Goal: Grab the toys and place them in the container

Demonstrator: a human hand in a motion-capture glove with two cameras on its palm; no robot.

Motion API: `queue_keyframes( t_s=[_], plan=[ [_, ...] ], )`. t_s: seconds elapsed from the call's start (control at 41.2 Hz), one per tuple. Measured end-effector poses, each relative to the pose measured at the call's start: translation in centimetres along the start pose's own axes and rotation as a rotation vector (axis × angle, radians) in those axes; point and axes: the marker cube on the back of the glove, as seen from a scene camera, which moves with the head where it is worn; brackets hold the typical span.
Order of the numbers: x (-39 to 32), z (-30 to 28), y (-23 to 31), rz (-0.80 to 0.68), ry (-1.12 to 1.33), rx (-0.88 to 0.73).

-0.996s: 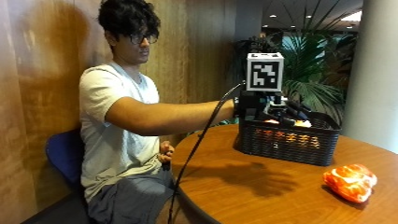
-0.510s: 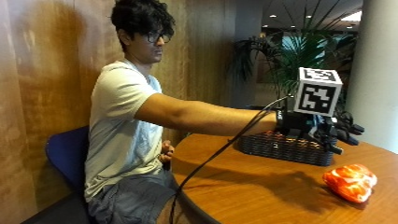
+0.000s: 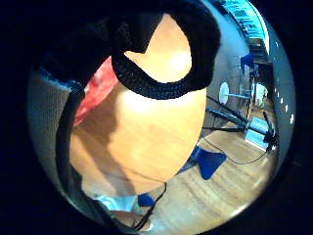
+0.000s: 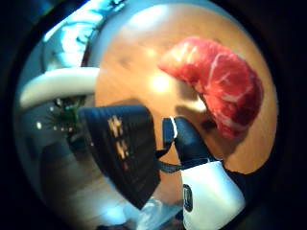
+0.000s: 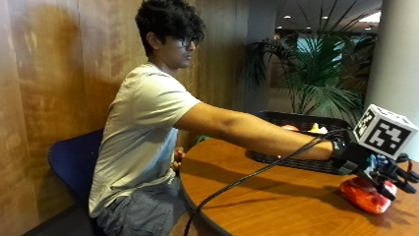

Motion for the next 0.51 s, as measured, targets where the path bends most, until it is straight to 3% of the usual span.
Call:
queue_keyframes(
  t_s=[0.316, 0.51],
  plan=[
    [-1.2, 4.5, -3.8, 0.029, -0.095, -0.133],
    [-1.2, 4.6, -3.3, -0.078, -0.095, 0.12]
  ],
)
